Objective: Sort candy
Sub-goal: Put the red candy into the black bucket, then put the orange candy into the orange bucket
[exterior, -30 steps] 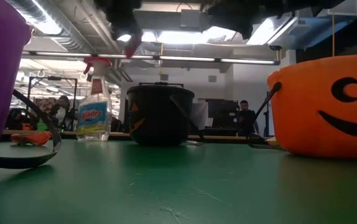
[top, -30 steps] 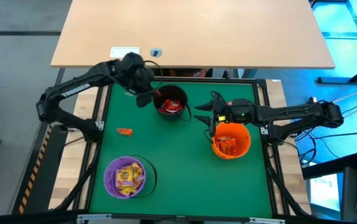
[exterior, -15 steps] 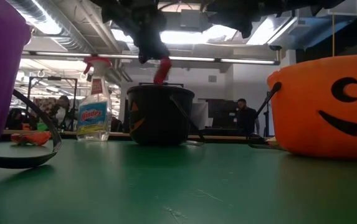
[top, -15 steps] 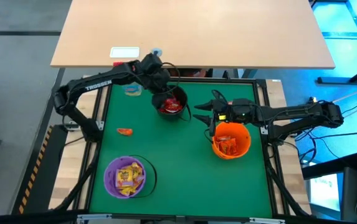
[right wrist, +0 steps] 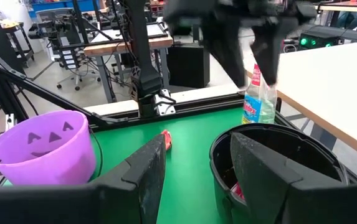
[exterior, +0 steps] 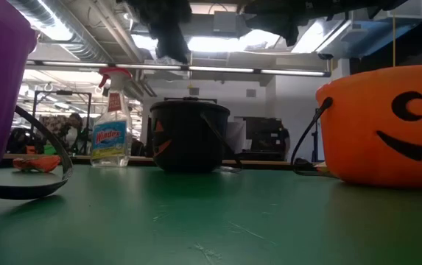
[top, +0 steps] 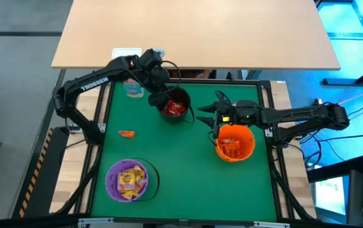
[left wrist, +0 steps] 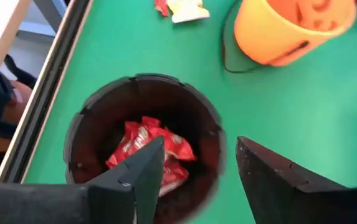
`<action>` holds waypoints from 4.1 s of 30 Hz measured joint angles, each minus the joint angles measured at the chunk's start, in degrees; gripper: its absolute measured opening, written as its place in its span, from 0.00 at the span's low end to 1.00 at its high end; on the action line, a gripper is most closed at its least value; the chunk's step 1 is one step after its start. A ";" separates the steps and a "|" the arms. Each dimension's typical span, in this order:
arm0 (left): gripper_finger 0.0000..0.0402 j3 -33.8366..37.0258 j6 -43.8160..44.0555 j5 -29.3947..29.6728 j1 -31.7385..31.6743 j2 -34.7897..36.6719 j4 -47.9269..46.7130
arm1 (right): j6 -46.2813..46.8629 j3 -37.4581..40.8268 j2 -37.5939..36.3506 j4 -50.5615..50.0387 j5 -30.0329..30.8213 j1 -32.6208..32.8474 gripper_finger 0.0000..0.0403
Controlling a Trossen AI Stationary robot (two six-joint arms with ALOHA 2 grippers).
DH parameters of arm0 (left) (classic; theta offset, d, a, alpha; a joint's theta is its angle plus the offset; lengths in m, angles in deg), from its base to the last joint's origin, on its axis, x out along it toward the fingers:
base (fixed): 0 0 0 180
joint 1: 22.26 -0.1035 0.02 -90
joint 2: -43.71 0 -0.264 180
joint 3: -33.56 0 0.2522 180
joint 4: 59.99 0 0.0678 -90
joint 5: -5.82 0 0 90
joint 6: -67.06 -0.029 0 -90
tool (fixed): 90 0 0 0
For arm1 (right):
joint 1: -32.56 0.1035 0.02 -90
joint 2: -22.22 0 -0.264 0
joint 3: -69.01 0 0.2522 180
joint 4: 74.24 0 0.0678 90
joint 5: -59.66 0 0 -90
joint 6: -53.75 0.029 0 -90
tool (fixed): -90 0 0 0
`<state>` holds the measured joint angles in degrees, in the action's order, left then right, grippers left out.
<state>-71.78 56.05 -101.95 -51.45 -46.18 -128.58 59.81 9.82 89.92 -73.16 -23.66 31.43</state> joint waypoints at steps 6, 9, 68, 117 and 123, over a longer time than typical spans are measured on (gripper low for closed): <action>0.46 -6.15 -0.72 5.15 3.57 0.09 -11.20 | 0.06 0.00 0.00 0.00 0.00 0.00 0.44; 0.46 -5.67 -0.67 7.30 4.91 1.02 -14.51 | 0.10 0.00 0.00 -0.01 0.00 0.00 0.44; 0.46 29.13 22.67 14.33 23.45 32.17 3.59 | 4.17 0.00 0.00 0.27 0.41 0.00 0.44; 0.46 49.57 36.30 19.57 28.59 48.13 10.98 | 3.73 0.00 0.00 0.30 0.39 0.00 0.44; 0.46 49.57 39.27 19.58 30.03 48.13 9.32 | 3.73 0.00 0.00 0.17 0.39 0.00 0.44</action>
<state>-22.22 95.32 -82.38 -21.42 1.95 -119.26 63.53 9.82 89.92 -72.99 -23.27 31.43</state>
